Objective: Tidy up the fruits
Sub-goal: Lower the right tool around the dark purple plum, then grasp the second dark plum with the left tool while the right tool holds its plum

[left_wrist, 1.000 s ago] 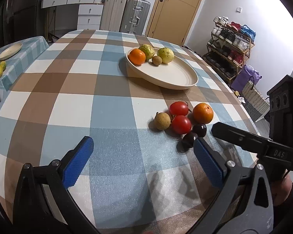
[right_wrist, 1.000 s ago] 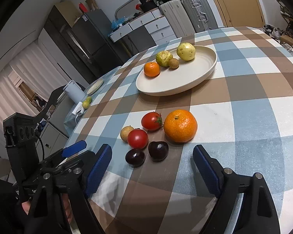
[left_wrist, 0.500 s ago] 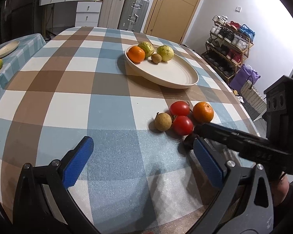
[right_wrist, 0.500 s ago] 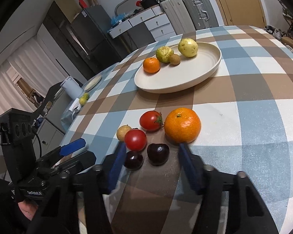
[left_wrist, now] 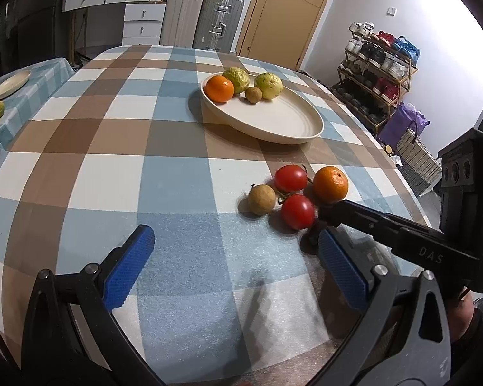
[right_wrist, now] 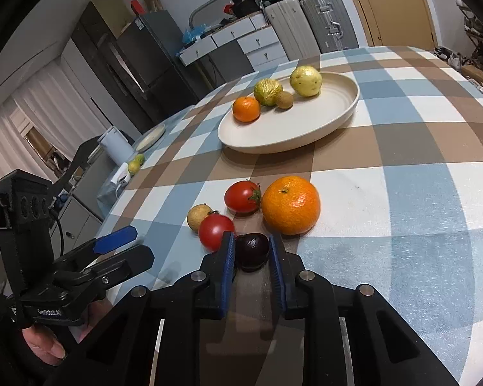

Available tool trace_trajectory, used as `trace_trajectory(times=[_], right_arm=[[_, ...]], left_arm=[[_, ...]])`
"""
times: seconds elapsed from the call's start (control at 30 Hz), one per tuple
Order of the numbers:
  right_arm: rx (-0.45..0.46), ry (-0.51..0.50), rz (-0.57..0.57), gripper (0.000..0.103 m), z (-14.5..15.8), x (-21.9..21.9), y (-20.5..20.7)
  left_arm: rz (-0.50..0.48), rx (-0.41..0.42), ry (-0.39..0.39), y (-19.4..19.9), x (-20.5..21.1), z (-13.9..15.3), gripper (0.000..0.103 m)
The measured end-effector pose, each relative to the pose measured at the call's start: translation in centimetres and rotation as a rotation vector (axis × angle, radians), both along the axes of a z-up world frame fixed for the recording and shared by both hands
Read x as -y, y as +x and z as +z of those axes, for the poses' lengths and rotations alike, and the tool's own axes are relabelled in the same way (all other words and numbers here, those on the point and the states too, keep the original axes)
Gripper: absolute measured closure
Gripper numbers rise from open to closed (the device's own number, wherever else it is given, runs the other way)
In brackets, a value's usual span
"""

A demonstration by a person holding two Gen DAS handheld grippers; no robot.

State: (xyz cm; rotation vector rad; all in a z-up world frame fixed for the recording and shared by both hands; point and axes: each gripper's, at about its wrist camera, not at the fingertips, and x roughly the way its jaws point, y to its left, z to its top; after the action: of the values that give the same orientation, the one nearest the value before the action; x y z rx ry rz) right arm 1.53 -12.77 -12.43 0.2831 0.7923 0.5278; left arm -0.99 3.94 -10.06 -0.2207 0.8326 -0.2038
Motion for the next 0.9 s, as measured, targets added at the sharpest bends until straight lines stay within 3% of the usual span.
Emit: trace_trajectory(times=[0.4,0.67,0.77,0.9], right_arm=[[0.040,0.103,-0.018,0.081,0.4,2.4,-0.7],[0.071,0.145,-0.043,0.081,1.1,4.9,-1.2],[0.071,0.154,-0.049,0.081,1.2,5.7,-1.5],[0.077,0.155,-0.049,0.081,1.2,6.3,-1.8]], left_arm=[[-0.085,-0.035,-0.004,0.6,4.0,-0.1,0.001],[-0.101,-0.108,-0.085,2.1,6.2,-0.7,0.002],[-0.091,-0.130,-0.095,2.6,6.8,-0.7,0.008],[-0.055,-0.163,-0.109,3.3,7.0,-1.0,0.024]])
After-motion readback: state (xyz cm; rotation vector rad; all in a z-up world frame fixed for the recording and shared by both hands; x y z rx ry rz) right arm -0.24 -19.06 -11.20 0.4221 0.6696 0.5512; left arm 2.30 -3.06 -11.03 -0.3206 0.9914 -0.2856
